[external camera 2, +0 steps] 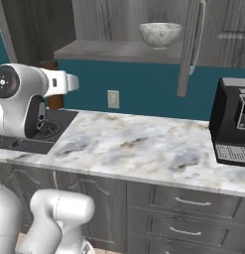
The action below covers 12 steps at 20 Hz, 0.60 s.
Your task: Take the cinnamon bottle from the cabinet and place it on the dining table, next to the plate with the cupcake. Then take the chocolate from the dining counter and place it on the cupcake plate.
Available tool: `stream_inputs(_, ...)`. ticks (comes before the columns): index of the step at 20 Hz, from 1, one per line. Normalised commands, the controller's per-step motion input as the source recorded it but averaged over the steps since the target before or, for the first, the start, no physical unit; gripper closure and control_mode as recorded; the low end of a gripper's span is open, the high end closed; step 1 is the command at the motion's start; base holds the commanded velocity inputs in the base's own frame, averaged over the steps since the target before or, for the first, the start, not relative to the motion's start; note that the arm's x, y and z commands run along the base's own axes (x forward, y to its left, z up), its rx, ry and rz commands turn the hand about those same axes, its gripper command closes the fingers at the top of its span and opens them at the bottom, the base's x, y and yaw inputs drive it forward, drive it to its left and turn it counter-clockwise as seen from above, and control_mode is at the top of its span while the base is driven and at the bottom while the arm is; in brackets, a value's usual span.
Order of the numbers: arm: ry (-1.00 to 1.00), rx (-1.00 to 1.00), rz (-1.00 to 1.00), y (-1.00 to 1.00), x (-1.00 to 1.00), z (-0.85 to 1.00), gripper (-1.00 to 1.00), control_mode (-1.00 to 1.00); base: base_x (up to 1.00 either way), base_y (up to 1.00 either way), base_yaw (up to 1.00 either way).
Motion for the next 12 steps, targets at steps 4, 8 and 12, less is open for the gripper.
stream_inputs(4,0.0,0.0,0.0,0.0,0.0,0.0,1.0,1.0,-0.9,0.14,0.22)
stream_inputs(8,0.0,0.0,0.0,0.0,0.0,0.0,1.0,1.0,-0.38,0.01,0.6)
stream_inputs(12,0.0,0.0,0.0,0.0,0.0,0.0,1.0,1.0,-0.01,0.0,0.79)
